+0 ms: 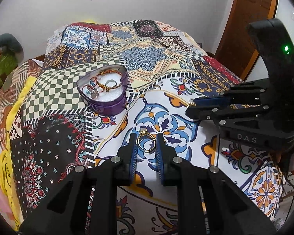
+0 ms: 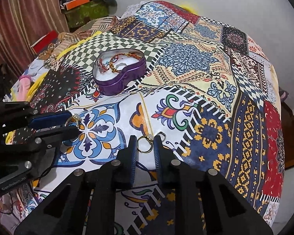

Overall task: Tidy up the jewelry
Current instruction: 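Grasp a gold ring on the quilt with the left tool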

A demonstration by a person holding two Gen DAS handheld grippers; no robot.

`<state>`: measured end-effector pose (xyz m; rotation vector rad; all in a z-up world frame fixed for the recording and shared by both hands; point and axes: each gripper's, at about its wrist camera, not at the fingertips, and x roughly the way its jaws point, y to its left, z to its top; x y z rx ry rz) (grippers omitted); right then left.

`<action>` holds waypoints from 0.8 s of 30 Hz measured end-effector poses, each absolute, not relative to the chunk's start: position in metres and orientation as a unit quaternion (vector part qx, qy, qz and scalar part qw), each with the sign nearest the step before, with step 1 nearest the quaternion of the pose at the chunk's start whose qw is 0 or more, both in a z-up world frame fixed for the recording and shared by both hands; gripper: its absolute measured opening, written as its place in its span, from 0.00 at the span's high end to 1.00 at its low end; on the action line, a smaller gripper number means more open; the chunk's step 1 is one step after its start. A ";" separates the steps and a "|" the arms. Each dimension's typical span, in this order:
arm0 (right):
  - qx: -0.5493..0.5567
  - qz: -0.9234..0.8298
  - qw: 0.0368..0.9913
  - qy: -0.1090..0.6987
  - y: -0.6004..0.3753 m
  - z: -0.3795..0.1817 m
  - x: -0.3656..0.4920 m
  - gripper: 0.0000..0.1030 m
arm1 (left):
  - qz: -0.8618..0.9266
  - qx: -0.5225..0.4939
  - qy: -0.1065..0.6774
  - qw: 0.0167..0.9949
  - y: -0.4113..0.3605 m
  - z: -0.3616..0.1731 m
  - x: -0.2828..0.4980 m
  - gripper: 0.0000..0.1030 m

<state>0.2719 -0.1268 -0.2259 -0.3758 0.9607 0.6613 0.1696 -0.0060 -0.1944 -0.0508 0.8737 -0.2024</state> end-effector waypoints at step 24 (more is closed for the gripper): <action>-0.126 0.353 0.846 0.378 -0.098 -0.159 0.266 0.85 | -0.046 -0.042 0.358 0.932 0.040 -0.141 0.183 0.83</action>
